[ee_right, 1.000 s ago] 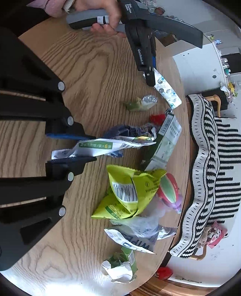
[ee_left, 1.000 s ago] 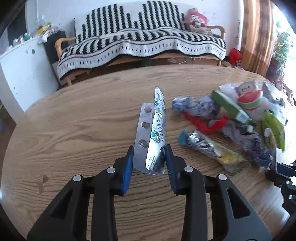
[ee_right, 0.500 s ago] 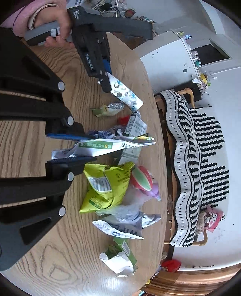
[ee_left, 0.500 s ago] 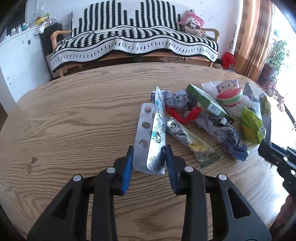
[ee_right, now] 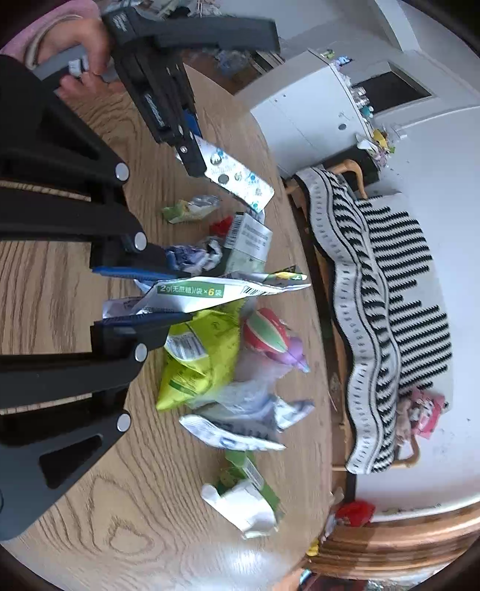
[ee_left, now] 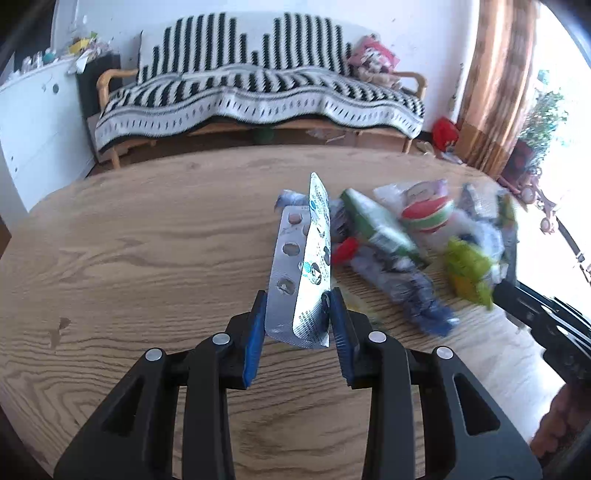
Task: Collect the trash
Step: 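Carry the blister pack and white wrapper with both tools over the bin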
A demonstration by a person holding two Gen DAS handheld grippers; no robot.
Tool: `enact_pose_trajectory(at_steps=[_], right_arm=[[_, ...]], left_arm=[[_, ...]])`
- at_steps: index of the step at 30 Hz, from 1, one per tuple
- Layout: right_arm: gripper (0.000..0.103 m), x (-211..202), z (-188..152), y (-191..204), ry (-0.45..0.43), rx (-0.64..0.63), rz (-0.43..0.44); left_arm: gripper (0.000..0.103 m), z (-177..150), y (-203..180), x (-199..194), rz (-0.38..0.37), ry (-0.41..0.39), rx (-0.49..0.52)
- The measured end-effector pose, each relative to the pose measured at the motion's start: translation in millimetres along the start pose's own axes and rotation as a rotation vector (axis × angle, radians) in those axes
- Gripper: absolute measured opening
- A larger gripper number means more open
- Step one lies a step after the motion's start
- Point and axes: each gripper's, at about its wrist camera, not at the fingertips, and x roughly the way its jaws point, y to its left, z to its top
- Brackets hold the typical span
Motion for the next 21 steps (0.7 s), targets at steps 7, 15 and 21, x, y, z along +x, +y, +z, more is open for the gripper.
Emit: enact_pose_trajectory(at_steps=[7,15,21], right_arm=[[0.016,-109,11,-50,-0.235,0.122,-0.078],[0.016,-252,-96,-208,-0.126,0.343,-0.264],[0.016,-277,-218,-304,0.037,0.62,-0.286]], left_arm=[[0.033,-1,-87,-69,-0.235,-0.061,0.082],[0.033,-97,-274,-120,-0.592,0.161,0.252],[0.033,-189,-378,-90,-0.622,0.432,0.38]])
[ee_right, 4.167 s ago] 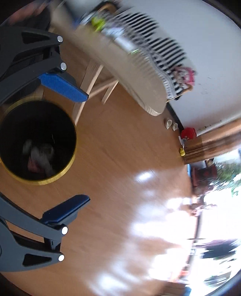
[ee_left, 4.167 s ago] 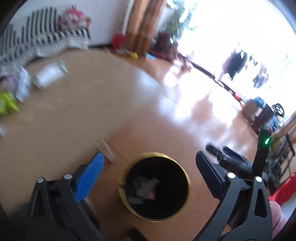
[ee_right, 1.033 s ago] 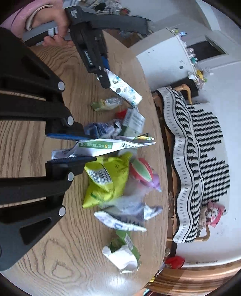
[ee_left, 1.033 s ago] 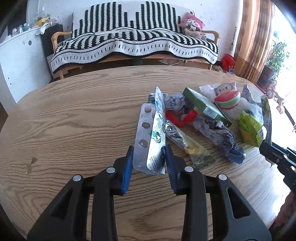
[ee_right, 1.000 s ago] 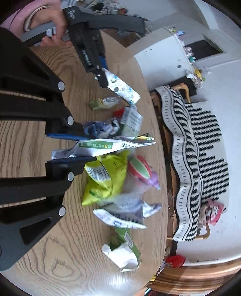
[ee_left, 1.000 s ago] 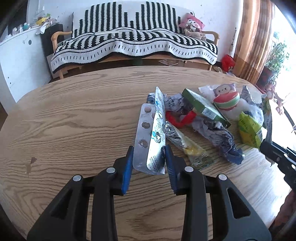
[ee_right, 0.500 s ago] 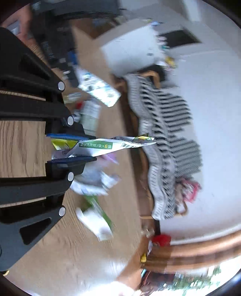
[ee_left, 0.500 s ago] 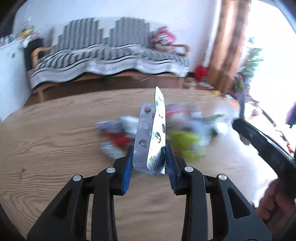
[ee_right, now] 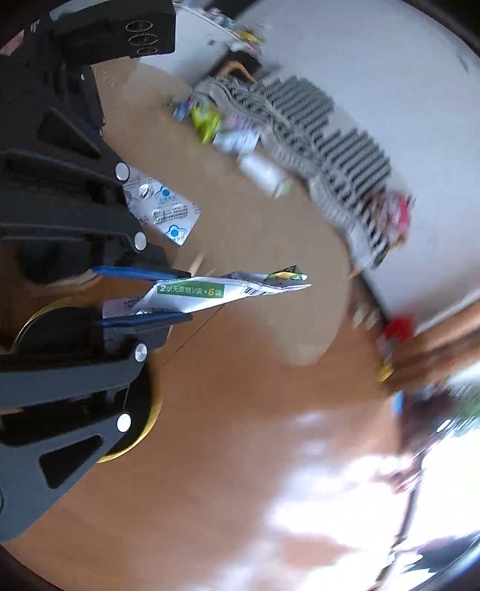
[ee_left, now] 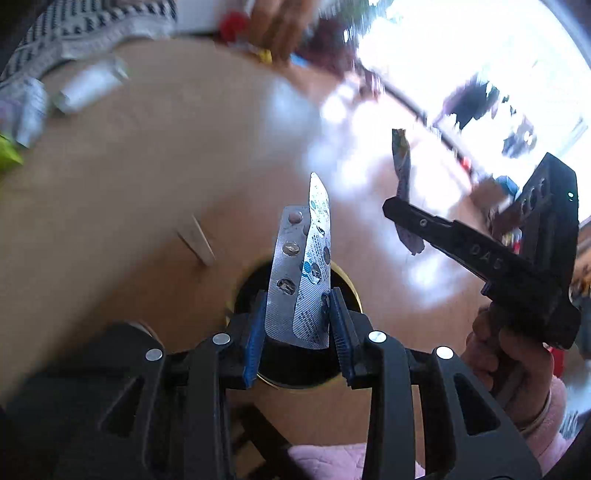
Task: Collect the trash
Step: 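Carry the blister pack and white wrapper with both tools over the bin, then open both tools to drop the blister pack and wrapper into the bin, then move both tools back from the bin toward the table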
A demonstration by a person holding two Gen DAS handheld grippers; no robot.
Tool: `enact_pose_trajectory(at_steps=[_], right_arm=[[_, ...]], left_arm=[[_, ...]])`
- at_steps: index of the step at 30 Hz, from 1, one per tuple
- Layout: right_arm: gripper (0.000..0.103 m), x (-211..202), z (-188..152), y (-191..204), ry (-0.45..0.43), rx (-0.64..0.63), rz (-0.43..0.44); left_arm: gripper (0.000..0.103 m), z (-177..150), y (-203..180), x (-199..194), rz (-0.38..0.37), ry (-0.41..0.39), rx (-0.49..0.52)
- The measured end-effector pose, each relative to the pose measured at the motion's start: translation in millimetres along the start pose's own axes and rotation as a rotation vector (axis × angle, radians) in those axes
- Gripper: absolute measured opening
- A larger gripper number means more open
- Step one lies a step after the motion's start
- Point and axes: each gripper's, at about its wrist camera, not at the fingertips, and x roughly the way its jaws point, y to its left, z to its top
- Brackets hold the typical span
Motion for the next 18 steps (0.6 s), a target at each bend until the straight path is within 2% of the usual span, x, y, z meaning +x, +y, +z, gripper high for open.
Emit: enact_pose_trajectory(at_steps=[2,4,7,15,16,17,18], right_arm=[[0.016,25,-22,-37,0.097,0.066,0.004],[0.016,40,-38,-60,0.149,0.106,0.007],[0.016,49,-50,-72,0.174,0.133,0.029],[0.017,64,-50,-75,0.211,0.162,0.019],[0.02,68,-49,-78,0.222,0.18,0.021],[0.041,70,-49,-80,0.228,0.193,0.018],[0.058,70,-50,-84,0.228,0.205,0.012]], left_arm=[[0.033,-13,-13,29,0.022,0.058,0.007],[0.033,-24,-19,49,0.04,0.108,0.008],[0.033,-33,-19,64,0.06,0.151,0.007],[0.036,-22,-17,70,0.097,0.16,0.006],[0.051,-24,-14,71,0.111,0.162,-0.008],[0.08,-24,-10,73,0.121,0.161,-0.027],[0.09,-26,-7,72,0.128,0.14,-0.052]])
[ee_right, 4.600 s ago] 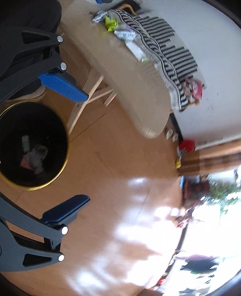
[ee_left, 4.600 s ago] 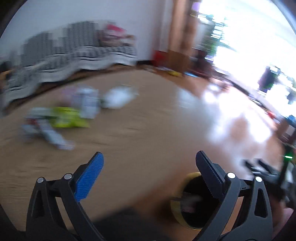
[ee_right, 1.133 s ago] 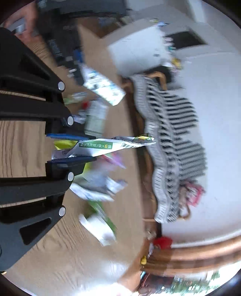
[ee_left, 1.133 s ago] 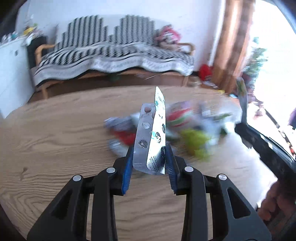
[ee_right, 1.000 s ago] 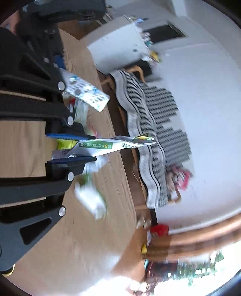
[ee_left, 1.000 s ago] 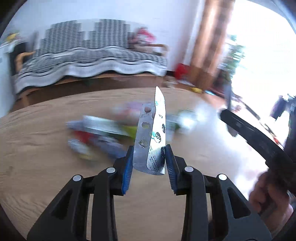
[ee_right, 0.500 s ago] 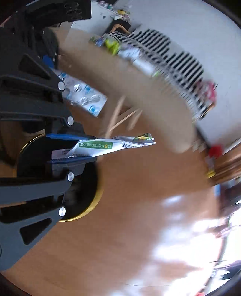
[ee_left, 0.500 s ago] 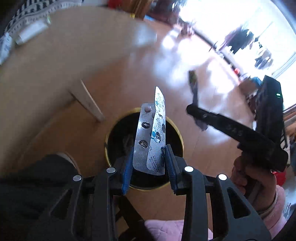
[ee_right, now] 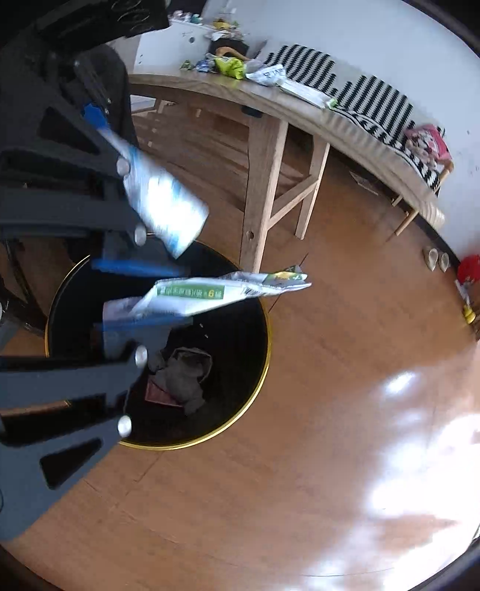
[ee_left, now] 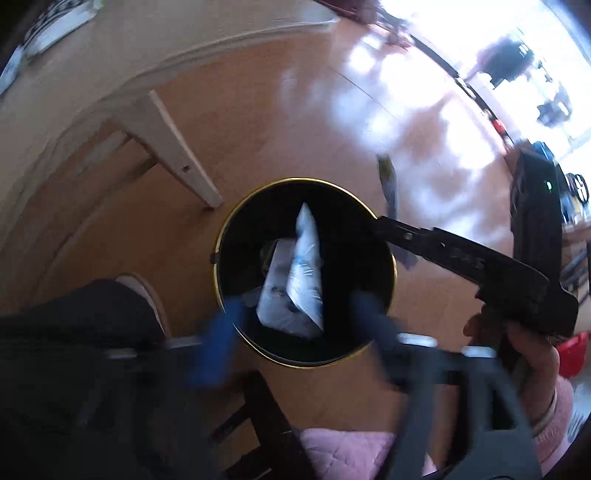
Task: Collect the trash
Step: 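Move both tools back from the bin toward the table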
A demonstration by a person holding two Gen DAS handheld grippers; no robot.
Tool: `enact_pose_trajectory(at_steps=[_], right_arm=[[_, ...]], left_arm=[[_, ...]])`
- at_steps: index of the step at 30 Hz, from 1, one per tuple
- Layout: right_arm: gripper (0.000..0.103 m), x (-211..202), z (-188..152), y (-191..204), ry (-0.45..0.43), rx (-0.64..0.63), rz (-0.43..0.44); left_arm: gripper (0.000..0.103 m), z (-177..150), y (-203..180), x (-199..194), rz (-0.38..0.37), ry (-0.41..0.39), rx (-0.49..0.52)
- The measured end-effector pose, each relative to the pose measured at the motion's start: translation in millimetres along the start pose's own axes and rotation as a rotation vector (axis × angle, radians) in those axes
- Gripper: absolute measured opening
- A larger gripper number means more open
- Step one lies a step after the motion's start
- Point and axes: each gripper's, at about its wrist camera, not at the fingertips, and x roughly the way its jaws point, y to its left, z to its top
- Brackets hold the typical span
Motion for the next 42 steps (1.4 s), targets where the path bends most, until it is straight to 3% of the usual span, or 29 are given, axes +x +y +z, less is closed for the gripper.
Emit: enact_pose_trajectory(at_steps=[1,3,6,9,11,13,15,17,19,24,30,33,35,39,42], right_arm=[[0.077,-2,0,-3,-0.014,0.007,-0.009],[0.077,-4,0,-8,-0.032,0.016,-0.048],[0.087,-11,3,-13,-0.072,0.043,-0.112],[0.089,-25,5,-3,-0.173,0.016,-0.216],[0.096,-36,3,8,-0.284,-0.027,-0.309],[0.096,-47,0,22,-0.403,-0.099,-0.354],[0.096,-54,1,34,-0.452,-0.151,-0.401],[0.096,-56,5,48,-0.461,-0.178,-0.402],[0.096,-56,10,61,-0.466,-0.179,-0.385],[0.096,-50,24,104,-0.466,-0.267,-0.392],[0.096,-36,29,143,-0.451,-0.323,-0.41],[0.096,-29,24,155,-0.442,-0.333,-0.395],[0.096,-22,21,161,-0.425,-0.356,-0.393],[0.096,-8,22,185,-0.417,-0.4,-0.393],[0.096,-2,30,216,-0.438,-0.44,-0.358]], left_arm=[[0.095,-2,3,-1,-0.001,-0.023,-0.017],[0.095,-2,4,-3,-0.002,-0.027,-0.019],[0.096,0,4,-6,0.021,-0.023,-0.016],[0.096,6,2,-18,0.012,-0.036,-0.025],[0.096,12,4,-29,-0.017,-0.058,-0.032],[0.096,21,12,-45,-0.039,-0.091,-0.034],[0.096,30,23,-72,-0.014,-0.156,-0.056],[0.096,38,37,-105,0.031,-0.214,-0.098],[0.096,45,47,-136,0.065,-0.218,-0.144],[0.096,42,57,-229,0.015,-0.221,-0.314],[0.097,24,24,-309,0.022,-0.346,-0.121],[0.097,18,28,-313,0.03,-0.352,-0.086],[0.097,16,46,-309,-0.003,-0.305,-0.148],[0.097,19,80,-317,0.0,-0.34,-0.228],[0.097,24,111,-311,-0.016,-0.314,-0.347]])
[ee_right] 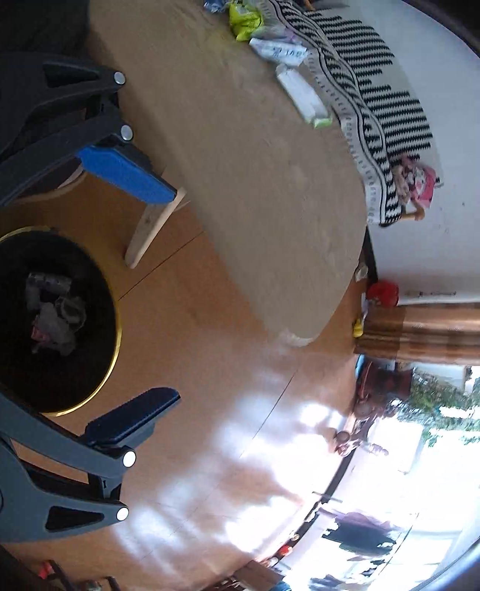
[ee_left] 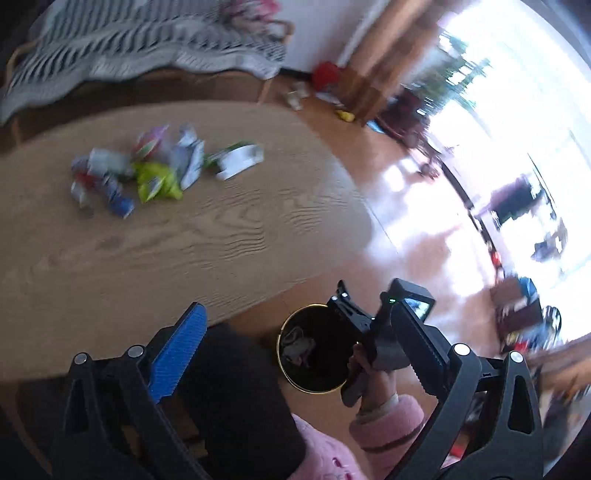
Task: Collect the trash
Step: 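Move both tools back from the bin toward the table, then grasp the yellow-green snack bag with the right tool while the left tool grasps a foil wrapper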
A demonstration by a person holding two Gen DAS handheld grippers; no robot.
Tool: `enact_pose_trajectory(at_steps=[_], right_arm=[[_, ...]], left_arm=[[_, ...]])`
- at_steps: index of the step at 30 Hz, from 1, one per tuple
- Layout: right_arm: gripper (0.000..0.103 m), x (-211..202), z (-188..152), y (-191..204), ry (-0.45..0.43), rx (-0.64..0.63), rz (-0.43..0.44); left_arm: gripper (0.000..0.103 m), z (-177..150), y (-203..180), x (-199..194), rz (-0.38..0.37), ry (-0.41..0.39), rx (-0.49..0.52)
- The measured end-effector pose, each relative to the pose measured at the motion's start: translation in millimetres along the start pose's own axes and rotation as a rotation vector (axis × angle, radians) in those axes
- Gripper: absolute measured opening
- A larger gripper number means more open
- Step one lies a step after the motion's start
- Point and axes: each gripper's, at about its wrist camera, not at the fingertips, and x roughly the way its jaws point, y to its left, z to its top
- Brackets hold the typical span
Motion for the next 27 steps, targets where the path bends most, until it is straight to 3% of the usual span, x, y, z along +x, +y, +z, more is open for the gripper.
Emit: enact_pose_trajectory(at_steps=[3,5,8,11,13,19,23,27], right_arm=[[0.096,-5,27,36,-0.058,-0.037,0.065],[0.096,-13,49,74,-0.11,-0.088,0.142],[0.096,-25,74,139,-0.156,-0.189,0.282],[0.096,-30,84,209,-0.186,-0.32,0.413],[0.096,-25,88,253,-0.16,-0.392,0.48],[0.096,5,77,338,-0.113,-0.543,0.493],[0.096,27,65,349,-0.03,-0.552,0.522],[0.096,32,61,351,-0.024,-0.537,0.538]], left_arm=[[0.097,16,26,9,0.023,-0.012,-0.061],[0.097,24,52,16,0.081,-0.052,-0.09],[0.097,33,99,38,0.169,-0.031,-0.171],[0.097,44,159,57,0.313,-0.055,-0.246],[0.097,54,198,64,0.412,-0.097,-0.287],[0.097,82,267,99,0.617,-0.156,-0.245],[0.097,89,281,115,0.641,-0.196,-0.204],[0.097,97,287,130,0.693,-0.225,-0.117]])
